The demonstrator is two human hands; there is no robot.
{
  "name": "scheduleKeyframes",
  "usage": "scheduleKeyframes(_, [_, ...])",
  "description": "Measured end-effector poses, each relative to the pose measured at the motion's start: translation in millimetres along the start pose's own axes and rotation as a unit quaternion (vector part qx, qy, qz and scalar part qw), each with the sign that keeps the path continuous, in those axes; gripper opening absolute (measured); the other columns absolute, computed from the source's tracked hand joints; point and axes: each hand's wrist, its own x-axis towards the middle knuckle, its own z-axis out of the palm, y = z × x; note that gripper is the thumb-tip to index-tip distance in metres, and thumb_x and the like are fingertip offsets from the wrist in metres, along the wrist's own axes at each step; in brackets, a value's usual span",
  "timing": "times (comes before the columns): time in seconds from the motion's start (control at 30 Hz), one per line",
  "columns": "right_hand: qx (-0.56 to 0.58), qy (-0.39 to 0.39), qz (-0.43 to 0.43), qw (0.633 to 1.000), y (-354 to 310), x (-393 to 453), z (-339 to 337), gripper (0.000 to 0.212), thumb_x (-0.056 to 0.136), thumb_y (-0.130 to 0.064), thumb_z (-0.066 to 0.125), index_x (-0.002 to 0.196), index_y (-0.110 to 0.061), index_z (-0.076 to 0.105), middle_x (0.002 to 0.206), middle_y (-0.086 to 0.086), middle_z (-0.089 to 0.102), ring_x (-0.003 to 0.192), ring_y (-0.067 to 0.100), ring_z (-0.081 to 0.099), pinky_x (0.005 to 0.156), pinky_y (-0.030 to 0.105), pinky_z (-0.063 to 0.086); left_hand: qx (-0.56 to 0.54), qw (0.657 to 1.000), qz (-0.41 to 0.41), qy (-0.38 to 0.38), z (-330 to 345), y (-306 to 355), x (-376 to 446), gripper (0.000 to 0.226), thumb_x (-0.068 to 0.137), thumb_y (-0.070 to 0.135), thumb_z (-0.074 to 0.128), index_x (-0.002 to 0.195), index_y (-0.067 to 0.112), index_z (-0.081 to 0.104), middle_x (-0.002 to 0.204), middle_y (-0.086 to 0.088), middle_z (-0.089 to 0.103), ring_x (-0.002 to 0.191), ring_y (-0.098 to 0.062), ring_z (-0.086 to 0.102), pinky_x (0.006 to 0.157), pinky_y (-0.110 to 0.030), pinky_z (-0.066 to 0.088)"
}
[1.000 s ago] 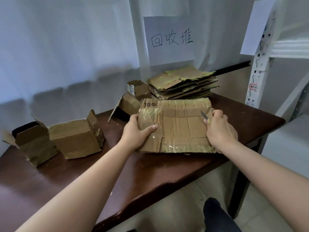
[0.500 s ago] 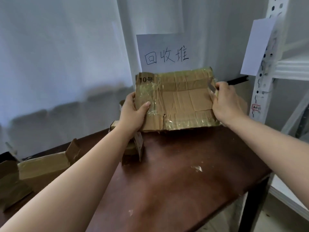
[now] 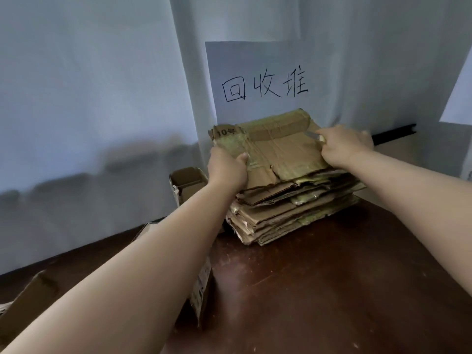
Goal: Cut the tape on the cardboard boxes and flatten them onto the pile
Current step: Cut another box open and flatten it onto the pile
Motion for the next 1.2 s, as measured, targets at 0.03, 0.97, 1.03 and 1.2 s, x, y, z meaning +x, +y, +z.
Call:
scheduleKeyframes(0.03, [0.000,-0.018,0.007,1.000,3,1,9,0.041,0.091,-0.013,0.041,0.127,-0.029,0.054,0.125,0.011,0.055,0.118,0.031,0.049,0.094,0.038,0.030,0.071,0.997,0.005,-0.015,5,-4,1,0.055,0.096,0.034,0.056,0.131,-0.005,0.041,0.126,-0.016,0.051,0.110,-0.030,0.053,0.082,-0.034,0.044])
scheduleKeyframes(0.97, [0.024,-0.061,-0.055,0.996,7,-5,74,0.034,0.099,-0.024,0.036,0.131,-0.031,0.049,0.131,0.007,0.054,0.117,0.035,0.044,0.093,0.043,0.039,0.412,0.884,0.114,-0.190,54,-40,-3,0.063,0.095,0.065,0.015,0.152,0.040,0.004,0.162,-0.005,-0.007,0.147,-0.036,-0.008,0.115,-0.059,0.002])
scheduleKeyframes(1.03, [0.005,-0.046,-0.047,0.998,6,-10,61,0.032,0.100,-0.021,0.034,0.126,-0.025,0.052,0.122,0.010,0.058,0.115,0.034,0.042,0.089,0.041,0.035,0.416,0.884,0.134,-0.167,51,-28,1,0.062,0.096,0.064,0.018,0.153,0.039,0.010,0.162,-0.007,-0.006,0.147,-0.037,-0.011,0.114,-0.061,0.002])
scheduleKeyframes(1.2, [-0.008,0.021,-0.030,0.999,5,-20,30,0.032,0.098,-0.018,0.035,0.124,-0.022,0.053,0.116,0.014,0.062,0.114,0.034,0.046,0.094,0.040,0.031,0.386,0.898,0.156,-0.144,48,-12,3,0.056,0.098,0.058,0.026,0.150,0.036,0.025,0.160,-0.009,-0.016,0.143,-0.036,-0.025,0.112,-0.067,0.003])
